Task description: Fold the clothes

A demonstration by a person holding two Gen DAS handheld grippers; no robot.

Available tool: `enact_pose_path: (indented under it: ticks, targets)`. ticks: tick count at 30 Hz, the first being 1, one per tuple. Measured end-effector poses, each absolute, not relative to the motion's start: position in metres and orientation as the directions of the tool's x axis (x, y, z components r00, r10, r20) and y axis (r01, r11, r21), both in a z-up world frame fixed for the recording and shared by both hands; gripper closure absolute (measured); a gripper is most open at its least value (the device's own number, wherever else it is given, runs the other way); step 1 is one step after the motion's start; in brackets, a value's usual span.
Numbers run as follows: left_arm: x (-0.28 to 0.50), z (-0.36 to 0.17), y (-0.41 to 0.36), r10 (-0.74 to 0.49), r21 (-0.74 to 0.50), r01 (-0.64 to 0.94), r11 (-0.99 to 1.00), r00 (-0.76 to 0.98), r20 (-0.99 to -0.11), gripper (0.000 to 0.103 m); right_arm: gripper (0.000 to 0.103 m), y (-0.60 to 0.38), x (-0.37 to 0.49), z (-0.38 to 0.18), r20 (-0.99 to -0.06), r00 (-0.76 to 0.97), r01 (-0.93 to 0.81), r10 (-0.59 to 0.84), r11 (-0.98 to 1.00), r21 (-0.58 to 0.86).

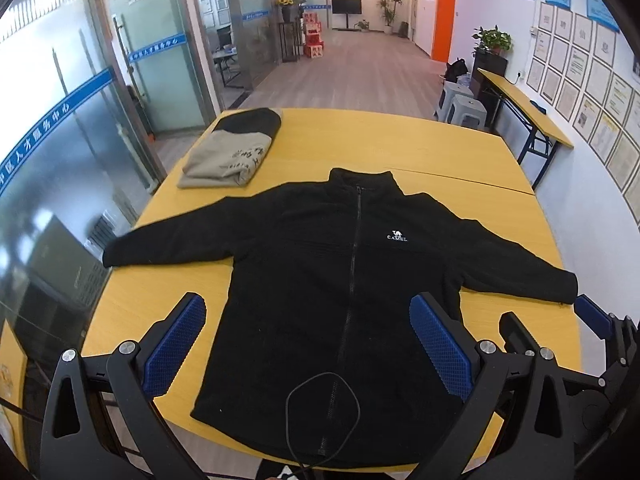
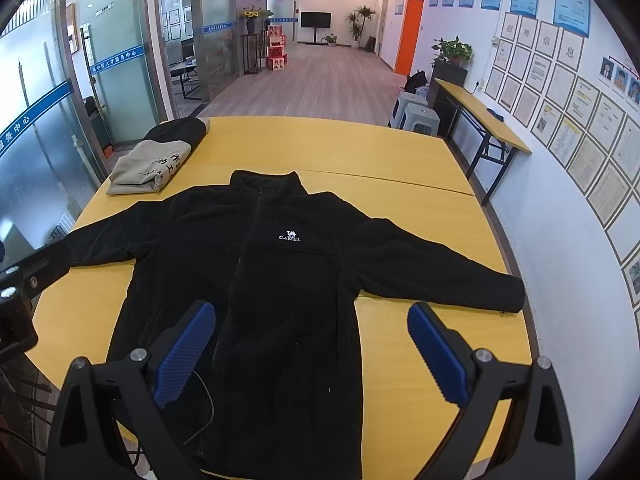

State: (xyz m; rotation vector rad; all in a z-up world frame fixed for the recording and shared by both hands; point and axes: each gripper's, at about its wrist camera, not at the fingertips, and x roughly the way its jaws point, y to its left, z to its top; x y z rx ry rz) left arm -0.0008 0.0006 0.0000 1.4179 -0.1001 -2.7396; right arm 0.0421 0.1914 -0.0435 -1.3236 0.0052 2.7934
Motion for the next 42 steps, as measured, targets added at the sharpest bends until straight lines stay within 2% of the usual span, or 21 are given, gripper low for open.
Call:
enact_pose_path:
  ticks: [6, 10, 17, 22, 29, 32, 42]
  targets:
    - [-0.008, -0.001, 0.007, -0.125, 0.159, 0.001, -0.987, -0.623, -0.772, 0.000, 0.004, 0.180, 0.040, -0.044, -0.787, -0.611, -0.053, 0.082, -0.997, -0.063]
    - [0.007, -0.014, -0.011, -0.099, 0.150, -0.019, -0.989, -0.672, -0.734, 0.000, 0.004, 0.162, 0.035, -0.047, -0.797, -0.593, -0.069, 0.115, -0.993, -0.092]
    - [-0.016, -0.028, -0.052, 0.017, 0.030, -0.072, -0.997, -0.584, -0.812, 0.000, 0.004, 0.118, 0.013, -0.056, -0.807, -0.562, -0.088, 0.180, -0.984, -0.158]
    - [-0.056, -0.037, -0.100, 0.052, -0.008, -0.080, -0.997, -0.566, -0.823, 0.000, 0.004, 0.094, 0.008, -0.057, -0.809, -0.550, -0.092, 0.209, -0.977, -0.190]
    - [-0.068, -0.044, -0.119, 0.066, -0.007, -0.107, -0.994, -0.556, -0.829, 0.000, 0.004, 0.069, 0.004, -0.057, -0.794, -0.548, -0.119, 0.264, -0.964, -0.238]
    - [-0.070, -0.047, -0.118, 0.078, -0.005, -0.132, -0.991, -0.554, -0.829, 0.000, 0.004, 0.064, 0.007, -0.057, -0.802, -0.547, -0.122, 0.239, -0.971, -0.206]
    - [-0.074, -0.054, -0.107, 0.104, -0.007, -0.178, -0.984, -0.542, -0.834, 0.000, 0.003, 0.067, 0.018, -0.044, -0.741, -0.614, -0.152, 0.271, -0.962, -0.226]
